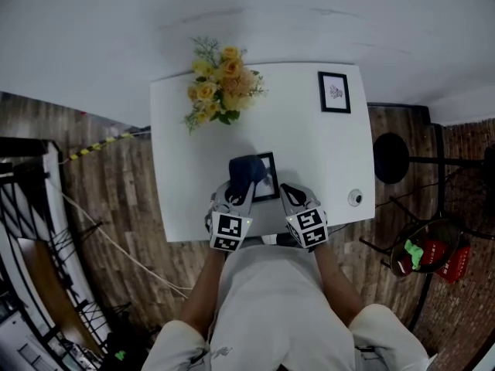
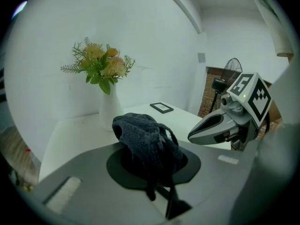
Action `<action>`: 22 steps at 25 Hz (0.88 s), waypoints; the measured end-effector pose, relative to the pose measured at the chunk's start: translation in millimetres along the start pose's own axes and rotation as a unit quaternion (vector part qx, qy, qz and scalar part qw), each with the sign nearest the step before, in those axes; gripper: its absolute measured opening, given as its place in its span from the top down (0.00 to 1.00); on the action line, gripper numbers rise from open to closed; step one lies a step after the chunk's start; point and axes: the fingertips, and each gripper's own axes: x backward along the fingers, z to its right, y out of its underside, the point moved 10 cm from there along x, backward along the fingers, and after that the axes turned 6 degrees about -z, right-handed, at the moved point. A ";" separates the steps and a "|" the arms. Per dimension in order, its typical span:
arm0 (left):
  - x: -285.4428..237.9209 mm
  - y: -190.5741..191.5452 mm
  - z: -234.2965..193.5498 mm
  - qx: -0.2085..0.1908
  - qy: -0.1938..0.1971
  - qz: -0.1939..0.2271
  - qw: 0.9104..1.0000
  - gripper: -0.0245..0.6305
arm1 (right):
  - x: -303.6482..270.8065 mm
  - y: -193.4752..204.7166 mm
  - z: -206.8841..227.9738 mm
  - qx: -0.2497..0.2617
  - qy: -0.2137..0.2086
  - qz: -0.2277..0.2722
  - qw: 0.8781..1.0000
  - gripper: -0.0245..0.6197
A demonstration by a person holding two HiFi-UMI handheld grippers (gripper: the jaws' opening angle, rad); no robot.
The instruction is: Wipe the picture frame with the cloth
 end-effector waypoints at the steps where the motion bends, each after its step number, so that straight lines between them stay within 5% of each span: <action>1: -2.5 0.0 1.3 0.002 0.000 -0.003 1.000 0.84 | -3.4 1.7 1.0 0.001 -0.004 -0.005 1.000 0.94; 22: -71.3 2.4 26.2 -0.020 0.051 -0.058 0.997 0.84 | -49.4 28.3 2.4 0.000 -0.021 -0.069 0.997 0.82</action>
